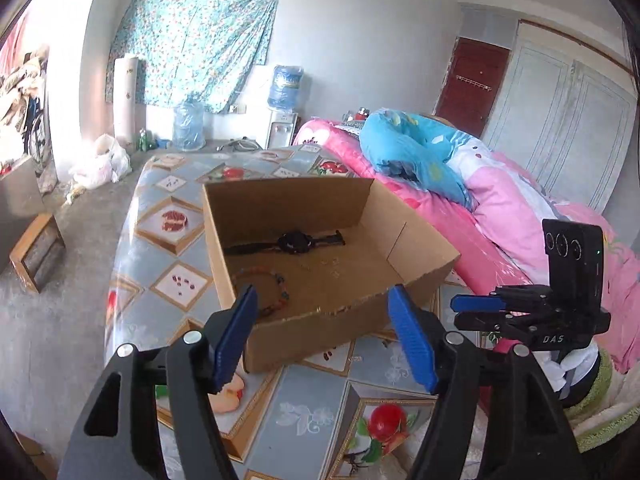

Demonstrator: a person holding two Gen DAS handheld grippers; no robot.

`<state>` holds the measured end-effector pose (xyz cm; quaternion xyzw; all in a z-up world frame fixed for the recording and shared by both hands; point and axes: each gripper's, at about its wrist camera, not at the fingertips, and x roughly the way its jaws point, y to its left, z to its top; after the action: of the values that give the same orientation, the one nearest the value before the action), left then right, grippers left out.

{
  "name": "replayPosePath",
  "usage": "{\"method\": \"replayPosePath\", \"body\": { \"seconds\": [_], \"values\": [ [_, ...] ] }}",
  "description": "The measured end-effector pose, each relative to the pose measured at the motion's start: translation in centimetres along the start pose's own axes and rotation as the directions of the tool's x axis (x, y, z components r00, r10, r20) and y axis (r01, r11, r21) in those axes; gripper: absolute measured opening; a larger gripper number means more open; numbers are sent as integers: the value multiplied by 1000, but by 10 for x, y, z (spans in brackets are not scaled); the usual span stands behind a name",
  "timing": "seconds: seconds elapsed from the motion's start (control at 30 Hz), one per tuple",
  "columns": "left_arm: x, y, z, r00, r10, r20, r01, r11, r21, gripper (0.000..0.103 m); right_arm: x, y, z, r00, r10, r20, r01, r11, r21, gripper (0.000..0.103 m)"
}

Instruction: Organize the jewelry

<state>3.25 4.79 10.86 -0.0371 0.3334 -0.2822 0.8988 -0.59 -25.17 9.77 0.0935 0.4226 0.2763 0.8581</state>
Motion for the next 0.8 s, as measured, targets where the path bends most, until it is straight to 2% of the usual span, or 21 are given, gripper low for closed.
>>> {"method": "replayPosePath", "body": {
  "seconds": [0.07,0.1,0.17,0.23,0.33,0.43,0.53,0.6,0.63,0.67,0.73,0.77,0.8],
  "values": [
    [17,7,-22,997,-2,-72,-1,999,-41,67,23,3,-11,999,-35,-28,34,999,-12,29],
    [28,7,-33,993,37,-114,-42,998,-44,67,36,5,-14,998,-57,-28,56,998,-36,29],
    [48,7,-54,972,144,-185,-150,989,-19,67,59,5,-17,996,-77,-49,75,996,-58,29],
    [63,6,-74,955,215,-205,-213,976,32,67,76,10,-15,991,-118,-70,110,989,-101,29],
    [81,0,-93,931,284,-228,-266,958,107,67,92,18,-15,980,-178,-89,159,970,-186,29],
    [93,-7,-105,924,295,-242,-268,953,140,67,106,11,-18,970,-213,-114,186,959,-214,26],
    [102,-8,-113,918,298,-261,-270,953,139,67,108,17,-17,969,-211,-129,176,955,-240,26],
    [103,-10,-115,921,303,-244,-275,951,142,70,115,16,-21,967,-211,-143,170,952,-257,23],
    [104,-12,-116,922,304,-239,-275,950,147,70,118,16,-21,966,-206,-157,161,953,-258,21],
    [105,-13,-116,923,303,-238,-273,950,151,71,121,15,-22,963,-201,-178,152,955,-254,13],
    [104,-11,-118,922,307,-236,-280,949,142,77,125,15,-20,963,-197,-183,148,957,-251,10],
    [104,-9,-119,922,308,-236,-284,950,132,80,125,16,-20,963,-192,-191,143,958,-247,4],
    [103,-10,-120,922,310,-233,-286,949,131,83,125,17,-20,963,-185,-197,135,961,-240,4]
  ]
}}
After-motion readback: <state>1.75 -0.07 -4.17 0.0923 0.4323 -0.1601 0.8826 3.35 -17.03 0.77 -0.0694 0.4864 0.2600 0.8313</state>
